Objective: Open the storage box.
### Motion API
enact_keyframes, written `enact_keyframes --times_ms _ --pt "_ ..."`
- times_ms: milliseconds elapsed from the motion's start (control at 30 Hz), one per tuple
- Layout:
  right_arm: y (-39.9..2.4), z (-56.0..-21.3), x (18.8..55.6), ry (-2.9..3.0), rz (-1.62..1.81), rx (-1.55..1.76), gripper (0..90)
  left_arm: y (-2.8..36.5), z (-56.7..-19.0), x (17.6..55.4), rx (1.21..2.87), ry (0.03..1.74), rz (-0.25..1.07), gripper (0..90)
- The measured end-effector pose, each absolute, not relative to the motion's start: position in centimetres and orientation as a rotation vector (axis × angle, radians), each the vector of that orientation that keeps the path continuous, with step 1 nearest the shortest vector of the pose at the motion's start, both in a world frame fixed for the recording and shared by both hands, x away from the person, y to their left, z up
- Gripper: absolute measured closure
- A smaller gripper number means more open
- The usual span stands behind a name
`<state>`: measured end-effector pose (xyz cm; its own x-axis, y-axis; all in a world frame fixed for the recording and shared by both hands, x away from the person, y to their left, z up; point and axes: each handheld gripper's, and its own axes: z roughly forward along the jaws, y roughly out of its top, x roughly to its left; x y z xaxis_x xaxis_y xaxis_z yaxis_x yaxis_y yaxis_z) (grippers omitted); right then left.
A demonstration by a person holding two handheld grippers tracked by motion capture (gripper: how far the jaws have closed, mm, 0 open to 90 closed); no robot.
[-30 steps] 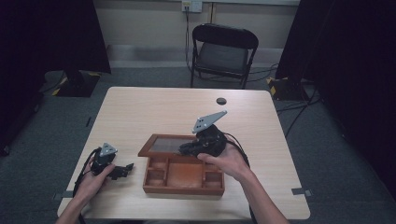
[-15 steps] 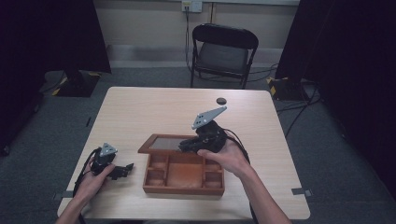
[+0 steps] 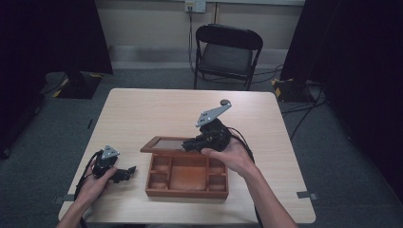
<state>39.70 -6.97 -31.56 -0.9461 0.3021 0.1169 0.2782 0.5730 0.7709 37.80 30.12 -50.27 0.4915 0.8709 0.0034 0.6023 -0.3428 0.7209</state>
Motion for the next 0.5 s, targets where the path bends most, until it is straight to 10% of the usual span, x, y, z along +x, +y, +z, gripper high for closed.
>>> enact_keyframes --times_ms 500 --pt "-6.92 -30.9 40.38 2.766 1.338 0.504 83.1 30.12 -50.27 37.8 2.072 1.207 0.519 3.6"
